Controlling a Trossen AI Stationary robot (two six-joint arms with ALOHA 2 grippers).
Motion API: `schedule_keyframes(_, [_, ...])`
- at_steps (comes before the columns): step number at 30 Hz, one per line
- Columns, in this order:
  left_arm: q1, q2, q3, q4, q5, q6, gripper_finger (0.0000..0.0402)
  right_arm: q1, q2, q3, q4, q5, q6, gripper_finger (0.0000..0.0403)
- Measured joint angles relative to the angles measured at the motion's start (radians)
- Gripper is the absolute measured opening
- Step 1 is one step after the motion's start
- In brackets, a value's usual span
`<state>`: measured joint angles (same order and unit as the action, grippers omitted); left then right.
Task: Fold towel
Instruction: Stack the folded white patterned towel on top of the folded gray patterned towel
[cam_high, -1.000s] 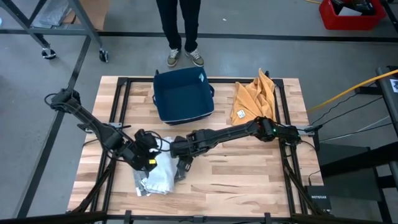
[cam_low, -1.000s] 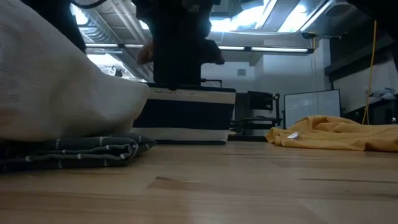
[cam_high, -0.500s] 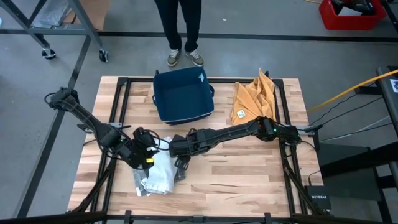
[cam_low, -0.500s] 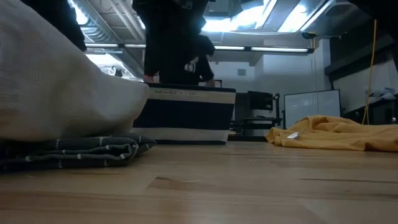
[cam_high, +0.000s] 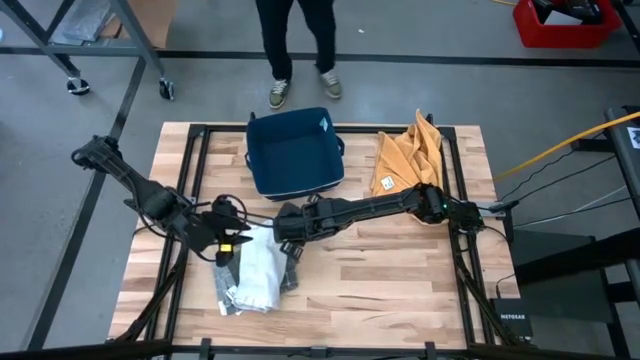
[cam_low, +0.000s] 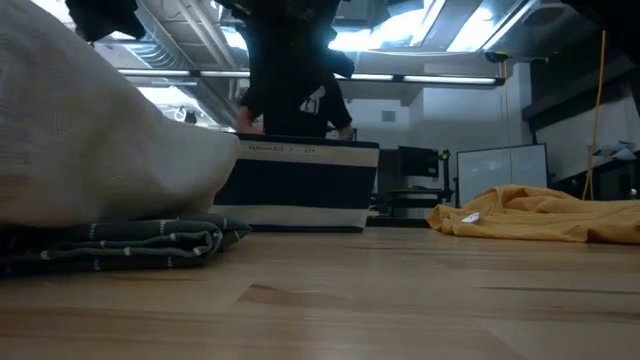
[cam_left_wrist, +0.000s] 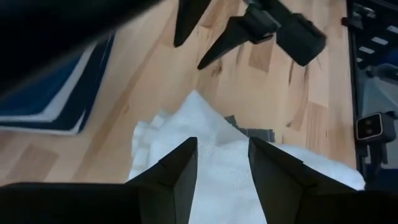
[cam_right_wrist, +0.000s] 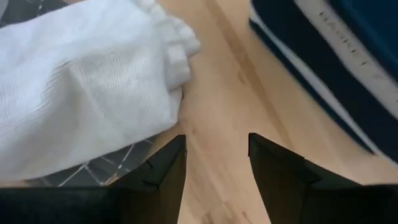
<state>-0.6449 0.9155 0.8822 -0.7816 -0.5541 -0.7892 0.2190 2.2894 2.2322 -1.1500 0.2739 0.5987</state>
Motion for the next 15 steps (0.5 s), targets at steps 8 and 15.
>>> schedule_keyframes(8, [0.023,-0.008,0.043,0.083,-0.031,0.182,0.0136,-0.017,-0.038,0.001,0.001,0.075,-0.033,0.0177])
schedule_keyframes(15, [0.044,-0.006,0.075,0.091,-0.034,0.245,0.0136,-0.019,-0.047,0.045,-0.003,0.116,-0.058,0.0177])
